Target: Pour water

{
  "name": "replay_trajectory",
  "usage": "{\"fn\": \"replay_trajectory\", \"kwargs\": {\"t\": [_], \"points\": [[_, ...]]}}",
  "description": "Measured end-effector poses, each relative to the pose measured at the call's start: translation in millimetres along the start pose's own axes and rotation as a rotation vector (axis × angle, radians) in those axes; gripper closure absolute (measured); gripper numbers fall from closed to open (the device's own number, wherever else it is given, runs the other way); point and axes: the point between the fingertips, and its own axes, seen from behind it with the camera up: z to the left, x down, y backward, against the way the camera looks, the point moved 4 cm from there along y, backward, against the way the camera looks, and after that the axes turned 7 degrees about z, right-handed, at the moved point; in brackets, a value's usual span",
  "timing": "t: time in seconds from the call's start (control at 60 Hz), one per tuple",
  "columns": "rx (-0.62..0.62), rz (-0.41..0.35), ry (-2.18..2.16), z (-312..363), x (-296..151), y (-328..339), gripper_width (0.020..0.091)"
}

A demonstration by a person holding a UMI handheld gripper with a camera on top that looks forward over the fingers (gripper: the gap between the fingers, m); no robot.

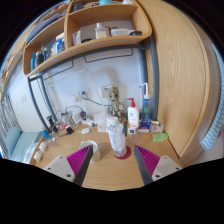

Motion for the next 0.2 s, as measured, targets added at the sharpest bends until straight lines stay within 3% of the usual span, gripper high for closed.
{"fn": "replay_trajectory", "kwargs": {"t": [0.2], "points": [[0.014,0.027,0.022,-5.5,2.5,1.9,0.0265]]}}
